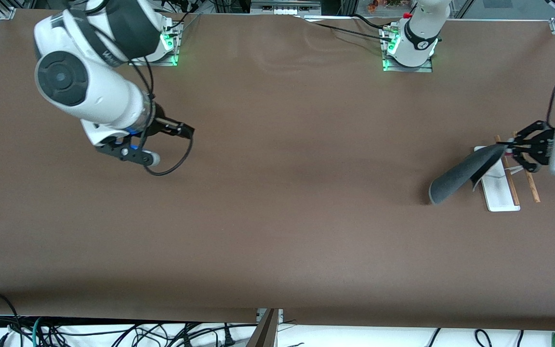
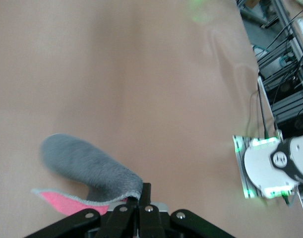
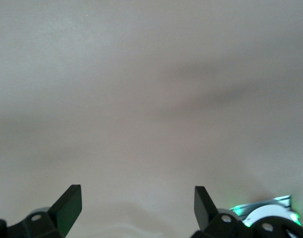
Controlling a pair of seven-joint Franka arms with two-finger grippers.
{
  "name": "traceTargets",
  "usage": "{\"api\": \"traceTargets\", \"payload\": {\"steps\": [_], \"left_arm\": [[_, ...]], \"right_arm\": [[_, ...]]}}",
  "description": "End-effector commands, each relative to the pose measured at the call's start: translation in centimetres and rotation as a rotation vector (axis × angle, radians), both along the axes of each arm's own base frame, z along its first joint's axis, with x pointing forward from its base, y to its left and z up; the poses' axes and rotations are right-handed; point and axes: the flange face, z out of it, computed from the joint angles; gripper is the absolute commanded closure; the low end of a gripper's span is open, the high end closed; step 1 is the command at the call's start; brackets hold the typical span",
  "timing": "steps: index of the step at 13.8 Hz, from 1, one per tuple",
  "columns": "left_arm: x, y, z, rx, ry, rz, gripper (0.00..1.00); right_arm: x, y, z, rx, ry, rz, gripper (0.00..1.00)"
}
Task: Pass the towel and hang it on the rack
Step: 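Carry the towel with the left gripper to the dowel rack while the right gripper retracts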
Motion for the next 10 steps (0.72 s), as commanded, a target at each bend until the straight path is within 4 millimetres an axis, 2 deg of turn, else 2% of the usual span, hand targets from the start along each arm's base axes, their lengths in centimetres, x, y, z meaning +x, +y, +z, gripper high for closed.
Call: {"api": "traceTargets", "payload": {"steps": [1,7,9,10], "left_arm": [[-0.6,5.0,2.0,0.063,-0.054,-0.026,1.0],[-5.1,16.4,0.4,0.178,-0.07,0.018,1.0],[-5.6,19.0,-1.1,0.192,-0.101,0.055,1.0],[-5.6,19.5,-2.1,0.203,-0.106,0.045,1.0]], "right_arm": [[0.4,-3.0,0.1,-0.007,0.002,0.041,0.0],[2.6,-10.1,-0.8,-0.004,-0.004,0.091,0.0],[3.1,-12.9,-0.8,0.006,-0.006,0.114,0.0],[3.4,-14.0,-1.1,0.017,-0.02,0.146,0.0]]}}
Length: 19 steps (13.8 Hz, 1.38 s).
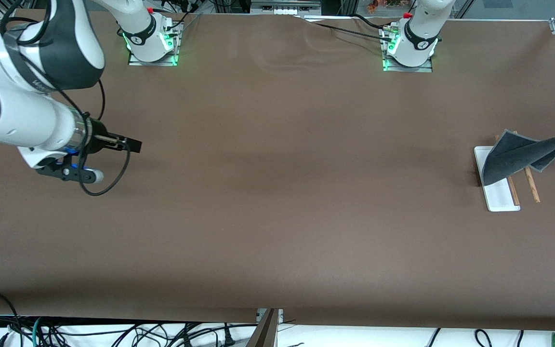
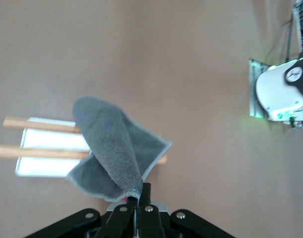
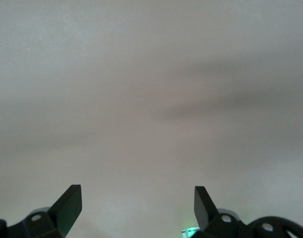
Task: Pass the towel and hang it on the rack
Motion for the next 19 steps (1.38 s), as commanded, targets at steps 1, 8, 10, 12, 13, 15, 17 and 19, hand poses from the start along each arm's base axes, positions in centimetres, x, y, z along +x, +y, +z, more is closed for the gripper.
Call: {"api": "traceTargets", "payload": {"steps": [1,8,10,12,13,15,17,19], "left_arm": [[0.7,1.8,-2.8,0.013,-0.022,-0.054,1.0],[1.1,4.6,-4.0,0.059,-0.095,-0.015,0.0],[1.3,4.9,-2.2,0.094,-0.097,0.048,0.0],[1.0,4.8,0.3,0.137,-0.099,0.108,0.0],[1.0,4.4,1.7,0.155,-0.111,0.112,0.0],[1.5,2.5,4.8,0.221,-0.092,0.184,0.0],[4.0,-2.6,5.1,0.241,-0.026,0.241,0.0],[6.1,-6.9,5.5,0.276,0.012,0.342,0.0]], "right_arm": [[0.3,-3.7,0.1,0.022,-0.027,0.058,0.0],[-3.8,-10.7,1.4,-0.005,-0.171,0.002,0.0],[-5.1,-11.7,3.6,-0.019,-0.188,0.016,0.0],[-6.6,-13.0,5.9,-0.009,-0.218,0.052,0.0],[-7.1,-13.5,6.9,-0.005,-0.235,0.079,0.0],[-7.8,-14.4,8.0,-0.001,-0.239,0.073,0.0],[-8.0,-14.2,7.9,-0.007,-0.223,0.067,0.0],[-8.0,-14.4,7.9,-0.008,-0.224,0.061,0.0]]}}
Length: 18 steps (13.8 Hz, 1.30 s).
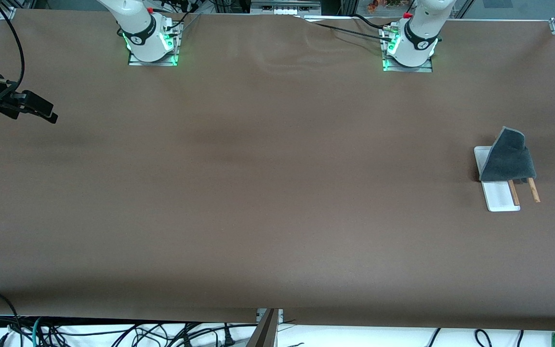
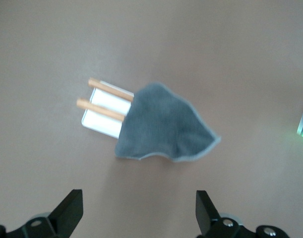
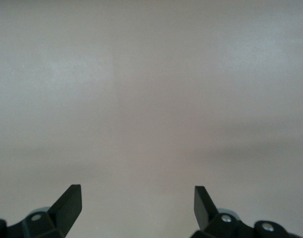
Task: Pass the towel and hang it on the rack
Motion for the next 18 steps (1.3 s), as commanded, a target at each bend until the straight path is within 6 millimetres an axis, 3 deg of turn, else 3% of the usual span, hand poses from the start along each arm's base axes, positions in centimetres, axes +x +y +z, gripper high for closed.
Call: {"api": "traceTargets", "payload": {"steps": [1,7,10,11,14,16,18], "left_arm": [[3.1,-7.3,0.5,0.073,0.069,0.11,0.0],[7.7,-24.1,0.4,0.199,0.154,0.374,0.0],[7.2,-30.4,2.0,0.271,0.188,0.527,0.0],[7.0,-31.6,3.0,0.282,0.184,0.59,0.0],[5.0,-38.1,6.2,0.347,0.137,0.696,0.0],[3.8,-39.6,8.5,0.357,0.11,0.725,0.0],[3.2,-39.4,9.3,0.363,0.107,0.74,0.0]], "right_arm": [[-0.5,0.0,-0.2,-0.014,0.002,0.009,0.0],[0.0,-0.4,-0.6,-0.016,0.004,0.018,0.0],[0.1,-0.1,-0.7,-0.015,0.005,0.023,0.0],[0.5,0.0,-1.2,-0.015,0.013,0.024,0.0],[0.4,0.0,-1.3,-0.015,0.014,0.024,0.0],[0.4,0.0,-1.3,-0.015,0.014,0.024,0.0],[0.4,0.0,-1.3,-0.015,0.014,0.024,0.0]]}}
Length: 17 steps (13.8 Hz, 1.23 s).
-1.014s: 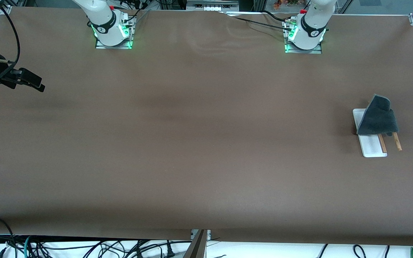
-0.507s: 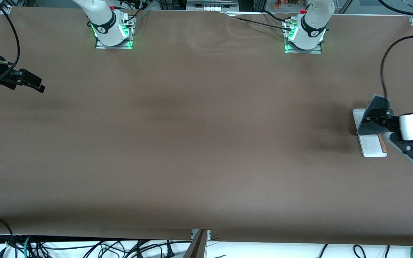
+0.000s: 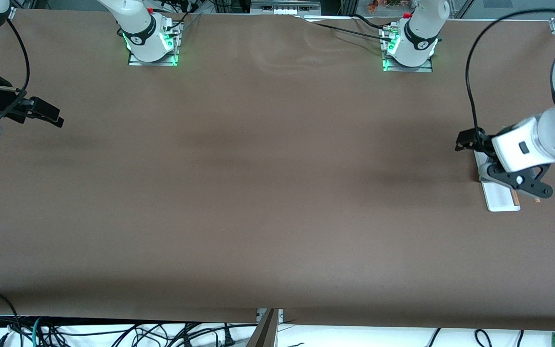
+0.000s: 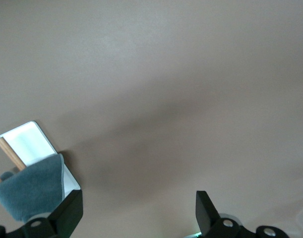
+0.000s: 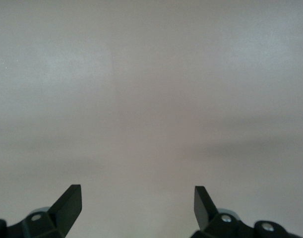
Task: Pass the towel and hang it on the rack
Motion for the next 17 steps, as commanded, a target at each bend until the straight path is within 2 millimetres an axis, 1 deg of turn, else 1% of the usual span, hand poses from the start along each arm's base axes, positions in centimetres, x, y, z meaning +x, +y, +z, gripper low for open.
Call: {"api": "traceTargets", "payload": {"steps": [1,3,4,5,7,8,10,11,12,17], "left_arm": [[-1.8,-0.1,0.9,0.072,-0.03,0.026,0.0],[-1.8,0.6,0.5,0.054,-0.03,0.113,0.0],[-1.9,0.3,0.7,0.069,-0.044,0.162,0.0],[-1.7,1.1,0.7,0.064,-0.081,0.232,0.0],[-2.4,1.9,0.3,0.006,-0.178,0.337,0.0],[-2.9,2.2,-0.1,-0.002,-0.228,0.345,0.0],[-4.6,2.7,-0.5,-0.003,-0.273,0.342,0.0],[-5.2,2.2,-0.3,0.001,-0.276,0.331,0.0],[-5.4,1.7,0.0,0.002,-0.276,0.323,0.0],[-6.2,1.7,0.5,0.012,-0.233,0.32,0.0]], "right_arm": [[-0.2,-0.2,0.3,-0.014,-0.009,0.015,0.0],[-0.2,-0.1,0.3,-0.012,-0.009,0.016,0.0],[-0.2,-0.2,0.3,-0.014,-0.009,0.015,0.0],[-0.3,0.0,0.3,-0.01,-0.005,0.016,0.0],[-0.2,0.1,0.3,-0.009,-0.011,0.017,0.0],[-0.2,0.2,0.4,-0.011,-0.011,0.02,0.0],[-0.2,0.1,0.5,-0.009,-0.012,0.018,0.0],[-0.2,0.1,0.4,-0.009,-0.011,0.018,0.0],[-0.2,0.1,0.4,-0.009,-0.011,0.018,0.0],[-0.2,0.1,0.4,-0.009,-0.009,0.018,0.0]]}}
